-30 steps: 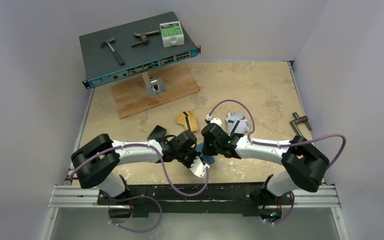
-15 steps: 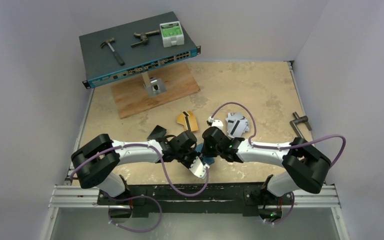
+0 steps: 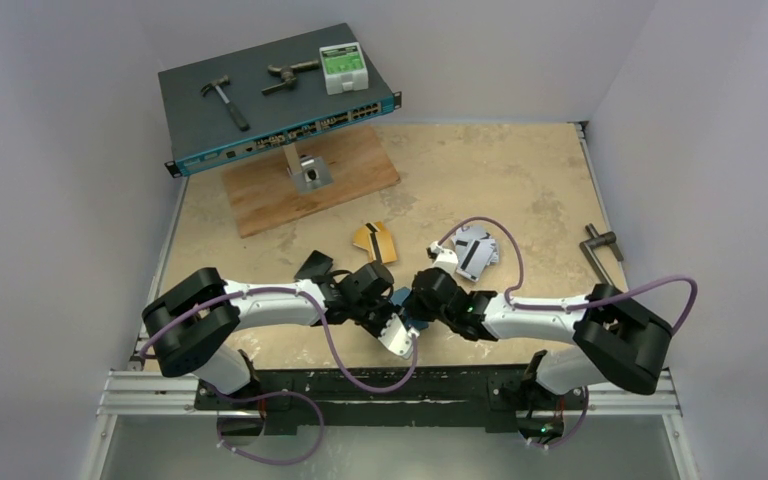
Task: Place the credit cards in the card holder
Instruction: Close the card holder at the center of the board, then reset both arms
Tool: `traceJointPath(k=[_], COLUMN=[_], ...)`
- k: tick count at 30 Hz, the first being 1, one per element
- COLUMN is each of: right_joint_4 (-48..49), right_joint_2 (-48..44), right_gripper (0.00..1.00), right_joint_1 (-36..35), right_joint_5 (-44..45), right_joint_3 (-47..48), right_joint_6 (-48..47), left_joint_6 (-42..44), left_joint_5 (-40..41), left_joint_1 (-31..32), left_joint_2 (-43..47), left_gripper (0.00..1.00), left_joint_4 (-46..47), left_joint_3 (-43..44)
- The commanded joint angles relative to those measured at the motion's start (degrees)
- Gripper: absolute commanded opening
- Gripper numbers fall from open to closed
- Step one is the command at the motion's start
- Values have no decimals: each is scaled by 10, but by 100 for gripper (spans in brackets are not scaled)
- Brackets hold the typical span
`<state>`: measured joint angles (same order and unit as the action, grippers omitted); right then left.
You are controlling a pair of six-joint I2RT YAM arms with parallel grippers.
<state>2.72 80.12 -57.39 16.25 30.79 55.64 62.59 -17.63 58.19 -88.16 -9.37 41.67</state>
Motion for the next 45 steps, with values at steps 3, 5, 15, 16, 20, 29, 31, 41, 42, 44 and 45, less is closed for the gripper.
traceJointPath(k=[3,5,15,16,20,29,31,41,42,44,45], right_joint_4=[-106,-115,-127,-121,-109,-102,-107,-181,-186,-193,-200], right_joint_2=[18,20,109,110,80,8,-13,-122,-127,-139,-145], right_gripper=[0,0,0,0,0,7,20,52,53,57,59], right_joint_1=[-25,-38,-140,-145,-146,-144,-143,-91,-88,-86,-86], right_joint_5=[-28,-14,19,16,0,-14,-8,35,37,41,44], right_joint_3=[-80,-72,-49,-55,-84,-103,-98,-27,-19,-4,7], right_joint_6=[53,57,129,142,181,196,190,104,97,83,74], left_joint_6=[-15,-18,-30,-31,-32,-59,-76,-159,-161,-179,-197], left_joint_5=[-2,-1,0,1,3,10,5,-25,-27,-19,-20], left_joint_1=[-4,-4,-4,-4,-4,-15,-24,-121,-125,-133,-141], left_joint_2=[-10,-13,-13,-10,-2,33,54,176,184,197,202], left_gripper=[0,0,0,0,0,3,7,96,97,99,100], left_joint_4=[-11,-13,-25,-23,-17,-78,-102,-278,-287,-292,-291], left_joint_3=[18,23,37,35,25,62,73,158,157,149,147])
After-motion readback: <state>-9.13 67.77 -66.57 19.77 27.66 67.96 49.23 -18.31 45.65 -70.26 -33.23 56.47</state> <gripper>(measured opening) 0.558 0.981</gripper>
